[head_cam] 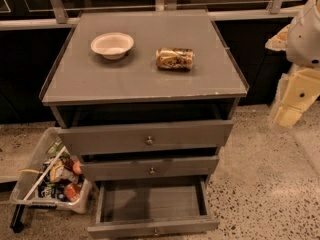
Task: Close bottom drawer
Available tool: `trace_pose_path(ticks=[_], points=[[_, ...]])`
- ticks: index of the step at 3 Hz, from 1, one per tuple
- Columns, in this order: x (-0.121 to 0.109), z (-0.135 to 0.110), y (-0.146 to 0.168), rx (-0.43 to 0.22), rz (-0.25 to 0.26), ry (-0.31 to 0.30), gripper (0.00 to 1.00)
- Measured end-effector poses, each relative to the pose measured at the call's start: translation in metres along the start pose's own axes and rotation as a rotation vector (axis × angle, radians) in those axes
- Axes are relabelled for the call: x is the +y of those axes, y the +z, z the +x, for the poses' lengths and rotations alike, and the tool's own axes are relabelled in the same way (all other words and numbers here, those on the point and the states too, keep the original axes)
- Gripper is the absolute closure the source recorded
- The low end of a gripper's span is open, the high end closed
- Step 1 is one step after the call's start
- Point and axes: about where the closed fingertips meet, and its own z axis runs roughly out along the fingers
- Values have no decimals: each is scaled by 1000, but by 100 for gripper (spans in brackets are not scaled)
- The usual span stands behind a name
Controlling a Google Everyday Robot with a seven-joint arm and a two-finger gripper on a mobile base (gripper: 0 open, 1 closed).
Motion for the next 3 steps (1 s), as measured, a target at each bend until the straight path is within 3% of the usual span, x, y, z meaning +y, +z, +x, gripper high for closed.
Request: trace_pose_path(ticks=[2,3], points=[[10,1,16,-32,0,-20,0],[30,6,50,-99,-12,-35,0]])
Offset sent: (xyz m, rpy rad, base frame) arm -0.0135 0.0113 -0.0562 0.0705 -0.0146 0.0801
